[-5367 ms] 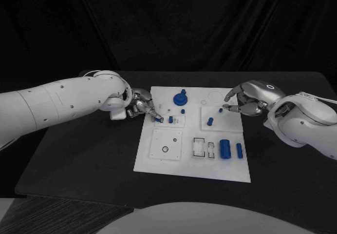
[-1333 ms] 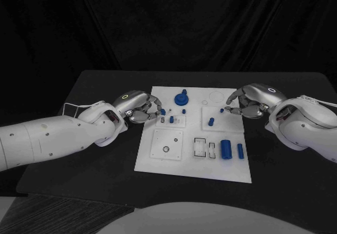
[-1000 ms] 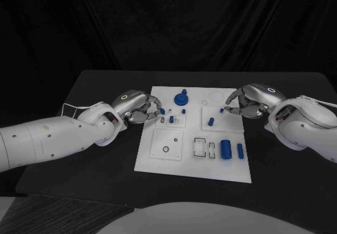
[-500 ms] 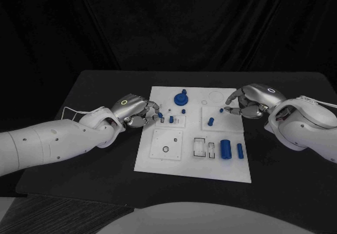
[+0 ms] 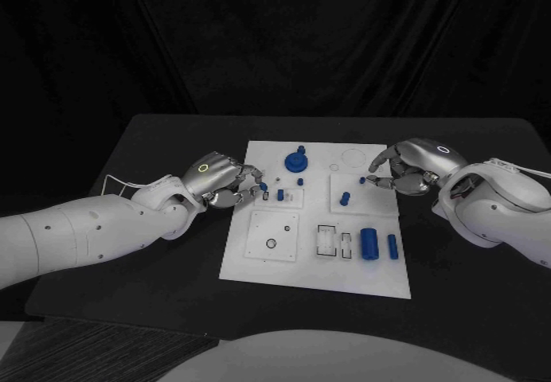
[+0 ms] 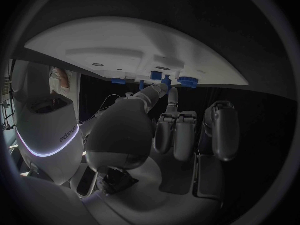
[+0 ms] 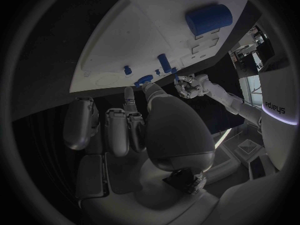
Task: Assemble the parts on the task board
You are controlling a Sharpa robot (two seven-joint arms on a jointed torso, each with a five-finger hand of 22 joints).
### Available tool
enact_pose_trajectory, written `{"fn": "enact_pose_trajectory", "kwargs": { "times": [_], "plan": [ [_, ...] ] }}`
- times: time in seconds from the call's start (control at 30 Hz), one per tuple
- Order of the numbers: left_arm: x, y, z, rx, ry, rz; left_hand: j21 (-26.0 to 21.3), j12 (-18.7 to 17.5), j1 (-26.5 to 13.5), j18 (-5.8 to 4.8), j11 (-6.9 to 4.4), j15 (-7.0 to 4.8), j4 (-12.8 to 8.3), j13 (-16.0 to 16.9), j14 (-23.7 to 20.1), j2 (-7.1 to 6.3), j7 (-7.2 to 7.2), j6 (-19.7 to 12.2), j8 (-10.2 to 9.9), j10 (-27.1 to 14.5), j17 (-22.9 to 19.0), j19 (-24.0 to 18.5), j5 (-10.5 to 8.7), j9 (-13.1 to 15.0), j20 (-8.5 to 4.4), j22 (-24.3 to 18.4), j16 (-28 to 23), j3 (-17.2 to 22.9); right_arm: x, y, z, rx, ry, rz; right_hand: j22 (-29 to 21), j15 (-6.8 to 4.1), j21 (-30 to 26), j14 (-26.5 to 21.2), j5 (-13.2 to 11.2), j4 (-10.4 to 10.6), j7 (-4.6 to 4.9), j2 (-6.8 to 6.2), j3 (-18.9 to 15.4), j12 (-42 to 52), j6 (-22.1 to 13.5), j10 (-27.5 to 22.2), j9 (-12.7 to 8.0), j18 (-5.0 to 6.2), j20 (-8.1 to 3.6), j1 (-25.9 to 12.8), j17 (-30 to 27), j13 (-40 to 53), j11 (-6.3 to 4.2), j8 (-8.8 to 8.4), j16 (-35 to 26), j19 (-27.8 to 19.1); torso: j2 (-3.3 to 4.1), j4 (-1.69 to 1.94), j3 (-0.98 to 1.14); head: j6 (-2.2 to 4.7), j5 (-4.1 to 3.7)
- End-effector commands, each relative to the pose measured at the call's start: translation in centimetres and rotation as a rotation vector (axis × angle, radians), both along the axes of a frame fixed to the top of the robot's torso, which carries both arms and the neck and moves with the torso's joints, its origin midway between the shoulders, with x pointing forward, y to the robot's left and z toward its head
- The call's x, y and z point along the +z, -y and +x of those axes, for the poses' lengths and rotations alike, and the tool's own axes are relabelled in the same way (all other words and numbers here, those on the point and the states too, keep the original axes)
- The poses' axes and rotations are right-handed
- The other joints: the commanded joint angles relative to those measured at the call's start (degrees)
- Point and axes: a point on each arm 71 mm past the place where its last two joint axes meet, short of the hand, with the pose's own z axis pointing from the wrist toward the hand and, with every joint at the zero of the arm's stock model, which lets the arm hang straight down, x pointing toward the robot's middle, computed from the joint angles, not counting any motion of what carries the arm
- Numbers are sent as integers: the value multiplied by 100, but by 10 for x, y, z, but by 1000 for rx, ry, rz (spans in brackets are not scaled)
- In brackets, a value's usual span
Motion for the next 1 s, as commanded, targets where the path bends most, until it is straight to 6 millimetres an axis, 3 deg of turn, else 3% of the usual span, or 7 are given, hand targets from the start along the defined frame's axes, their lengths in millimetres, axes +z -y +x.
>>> {"fn": "enact_pose_trajectory", "kwargs": {
  "times": [0.03, 0.27, 0.73, 1.0],
  "plan": [
    [1, 2, -3, -46, 62, -7, 56, 38, 32, 7, -27, 11, 46, 1525, 605, 7, -107, 139, 442, 618, 1528, 71, 47, 504, 14, 1243, 80, 415, 0, 0, -1, 0, 15, 11, 1061, 13, -93, 408, 153, 37, 2, -13, 146, 115, 43, 633, -66, 222, 5, 136, 507, 1528, -2, 79, -82, 43, -2, 1, -2, 0, -4],
    [-3, 1, -1, -41, 65, 0, 104, 38, 37, -5, -33, 11, 72, 1525, 605, -2, -114, 140, 442, 618, 1528, 95, 29, 492, 15, 1257, 80, 410, 0, 1, -1, 0, 13, 12, 1061, 13, -93, 408, 153, 37, 2, -13, 146, 115, 43, 633, -66, 222, 5, 136, 507, 1528, -2, 79, -82, 43, 0, -7, 11, 0, -8],
    [-10, -3, 5, 7, 31, 15, 146, 38, 53, -14, -42, 6, 98, 1525, 605, -11, -118, 145, 441, 618, 1528, 117, -3, 475, 12, 1270, 80, 406, -2, 1, -2, 0, 9, 12, 1061, 13, -92, 408, 159, 26, 2, -15, 152, 115, 46, 633, -67, 221, 4, 147, 506, 1528, -1, 80, -82, 44, 2, -8, 3, 0, -2],
    [-12, -3, 7, 16, 24, 19, 146, 38, 57, -14, -43, 4, 102, 1525, 605, -11, -118, 145, 440, 618, 1528, 116, -9, 471, 11, 1270, 80, 407, -3, 2, -3, -2, 8, 12, 1061, 13, -92, 408, 159, 26, 2, -15, 152, 115, 46, 633, -67, 221, 4, 147, 506, 1528, -1, 80, -82, 44, -1, -6, 14, 0, -8]
  ]
}}
